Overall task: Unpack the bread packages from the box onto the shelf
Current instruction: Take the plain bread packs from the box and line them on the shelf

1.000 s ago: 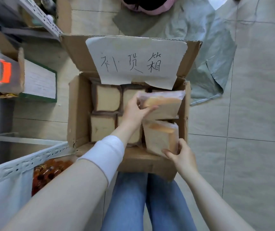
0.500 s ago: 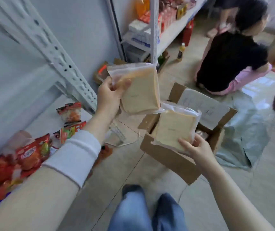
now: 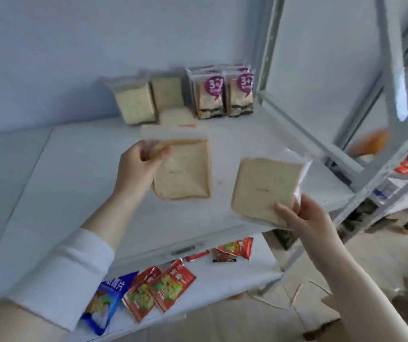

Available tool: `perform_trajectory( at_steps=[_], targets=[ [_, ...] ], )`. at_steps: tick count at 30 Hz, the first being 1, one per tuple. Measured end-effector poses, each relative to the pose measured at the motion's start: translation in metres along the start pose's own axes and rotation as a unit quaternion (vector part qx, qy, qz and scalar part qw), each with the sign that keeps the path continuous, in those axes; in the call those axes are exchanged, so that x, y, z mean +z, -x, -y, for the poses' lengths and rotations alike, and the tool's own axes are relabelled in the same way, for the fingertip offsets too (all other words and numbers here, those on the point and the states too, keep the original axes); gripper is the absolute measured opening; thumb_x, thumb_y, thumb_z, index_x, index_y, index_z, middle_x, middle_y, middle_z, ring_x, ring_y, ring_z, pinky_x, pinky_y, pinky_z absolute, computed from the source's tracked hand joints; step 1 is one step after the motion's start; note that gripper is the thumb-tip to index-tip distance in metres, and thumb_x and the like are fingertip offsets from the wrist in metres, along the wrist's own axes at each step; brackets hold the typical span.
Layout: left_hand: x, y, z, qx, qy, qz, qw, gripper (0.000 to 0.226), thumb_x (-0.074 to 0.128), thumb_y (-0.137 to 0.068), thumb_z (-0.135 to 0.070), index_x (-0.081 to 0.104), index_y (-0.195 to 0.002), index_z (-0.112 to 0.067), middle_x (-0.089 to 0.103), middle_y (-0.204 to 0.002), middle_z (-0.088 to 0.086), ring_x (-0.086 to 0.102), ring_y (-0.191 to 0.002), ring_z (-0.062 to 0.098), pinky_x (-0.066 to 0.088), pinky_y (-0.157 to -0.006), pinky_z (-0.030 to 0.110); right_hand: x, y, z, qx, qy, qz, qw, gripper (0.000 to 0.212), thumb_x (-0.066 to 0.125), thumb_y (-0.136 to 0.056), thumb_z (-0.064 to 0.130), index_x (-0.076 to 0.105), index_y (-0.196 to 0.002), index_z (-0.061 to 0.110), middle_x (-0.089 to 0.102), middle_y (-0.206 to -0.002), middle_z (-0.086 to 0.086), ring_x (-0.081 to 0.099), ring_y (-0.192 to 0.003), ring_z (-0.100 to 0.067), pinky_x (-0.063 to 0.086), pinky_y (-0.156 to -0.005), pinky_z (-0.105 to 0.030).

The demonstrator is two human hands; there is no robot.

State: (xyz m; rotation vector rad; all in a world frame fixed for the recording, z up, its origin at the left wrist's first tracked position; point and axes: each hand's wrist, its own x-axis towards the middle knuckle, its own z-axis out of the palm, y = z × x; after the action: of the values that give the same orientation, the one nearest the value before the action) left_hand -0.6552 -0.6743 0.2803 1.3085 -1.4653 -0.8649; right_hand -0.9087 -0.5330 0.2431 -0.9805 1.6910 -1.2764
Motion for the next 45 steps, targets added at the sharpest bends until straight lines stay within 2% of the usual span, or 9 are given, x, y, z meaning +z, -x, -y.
perform_trajectory(
  at_steps=[5,11,16,19,21,24,33,39,45],
  targets=[
    [-0.034,-0.056,0.046,-0.04,0.005,-0.059,0.997,0.029,0.069,-0.08,-0.032,0.06,-0.097,-0.01,0.062,-0.091,0.003,0.055,-0.084,0.017,0.042,-0.073,0.029,0.084,-0.084,0.035,-0.017,0.037,0.035,0.999,0.026,0.07,-0.08,0.018,0.061,-0.098,0.002,0.066,-0.088,-0.01,0.061,-0.081,-0.025,0.051,-0.08,-0.043],
    [-0.029,-0.136,0.065,-0.072,0.029,-0.129,0.989,0.037,0.065,-0.084,-0.031,0.054,-0.112,-0.009,0.058,-0.099,0.0,0.056,-0.087,0.014,0.044,-0.07,0.02,0.151,-0.192,0.066,-0.031,0.024,0.093,0.995,0.027,0.069,-0.082,0.016,0.059,-0.102,0.001,0.065,-0.098,-0.013,0.062,-0.09,-0.026,0.05,-0.092,-0.049],
    [-0.008,-0.197,0.086,-0.081,0.002,-0.177,0.981,0.027,0.063,-0.086,-0.031,0.051,-0.101,-0.012,0.055,-0.088,-0.001,0.053,-0.081,0.015,0.041,-0.066,0.021,0.182,-0.259,0.058,-0.053,0.079,0.075,0.993,0.018,0.068,-0.082,0.021,0.054,-0.084,0.01,0.056,-0.081,-0.008,0.05,-0.077,-0.02,0.045,-0.067,-0.025],
    [-0.001,-0.216,0.099,-0.082,-0.022,-0.184,0.979,0.033,0.062,-0.086,-0.034,0.052,-0.103,-0.007,0.053,-0.093,0.003,0.05,-0.085,0.017,0.036,-0.071,0.022,0.188,-0.279,0.048,-0.073,0.135,0.038,0.987,0.025,0.069,-0.081,0.025,0.047,-0.074,0.016,0.047,-0.1,-0.006,0.048,-0.075,-0.015,0.036,-0.07,-0.026],
    [0.002,-0.224,0.104,-0.087,-0.038,-0.186,0.978,0.036,0.062,-0.086,-0.036,0.05,-0.104,-0.007,0.053,-0.096,0.003,0.049,-0.088,0.016,0.034,-0.071,0.019,0.19,-0.288,0.046,-0.096,0.17,0.021,0.981,0.022,0.07,-0.08,0.027,0.052,-0.088,0.018,0.041,-0.109,-0.004,0.048,-0.079,-0.013,0.039,-0.076,-0.024],
    [0.008,-0.232,0.105,-0.101,-0.063,-0.192,0.974,0.049,0.062,-0.085,-0.038,0.048,-0.117,-0.002,0.055,-0.11,0.007,0.052,-0.1,0.019,0.034,-0.076,0.016,0.194,-0.294,0.047,-0.124,0.166,0.008,0.978,0.058,0.075,-0.075,0.025,0.047,-0.124,0.012,0.05,-0.115,-0.009,0.053,-0.097,-0.022,0.047,-0.09,-0.042],
    [0.0,-0.214,0.084,-0.058,-0.197,-0.224,0.953,0.058,0.062,-0.086,-0.032,0.041,-0.133,-0.005,0.045,-0.134,0.016,0.04,-0.127,0.031,0.032,-0.103,0.038,0.186,-0.261,0.057,-0.154,0.262,-0.034,0.952,0.074,0.062,-0.084,0.038,0.028,-0.143,0.012,0.038,-0.141,-0.009,0.031,-0.131,-0.025,0.027,-0.108,-0.036],
    [0.01,-0.149,0.053,0.209,-0.396,-0.036,0.894,0.048,0.058,-0.085,-0.025,0.048,-0.127,-0.003,0.048,-0.133,0.019,0.043,-0.124,0.038,0.036,-0.099,0.046,0.157,-0.194,0.056,-0.168,0.437,-0.067,0.881,0.066,0.05,-0.092,0.037,0.02,-0.146,0.014,0.03,-0.147,-0.009,0.024,-0.137,-0.027,0.024,-0.112,-0.04],
    [0.079,-0.059,0.011,0.33,-0.452,0.229,0.797,0.048,0.05,-0.091,-0.028,0.04,-0.133,-0.006,0.04,-0.138,0.014,0.033,-0.131,0.032,0.024,-0.107,0.04,0.089,-0.108,0.025,-0.093,0.575,-0.09,0.808,0.062,0.043,-0.095,0.039,0.018,-0.146,0.016,0.02,-0.153,-0.009,0.007,-0.144,-0.028,0.013,-0.115,-0.042]
  ],
)
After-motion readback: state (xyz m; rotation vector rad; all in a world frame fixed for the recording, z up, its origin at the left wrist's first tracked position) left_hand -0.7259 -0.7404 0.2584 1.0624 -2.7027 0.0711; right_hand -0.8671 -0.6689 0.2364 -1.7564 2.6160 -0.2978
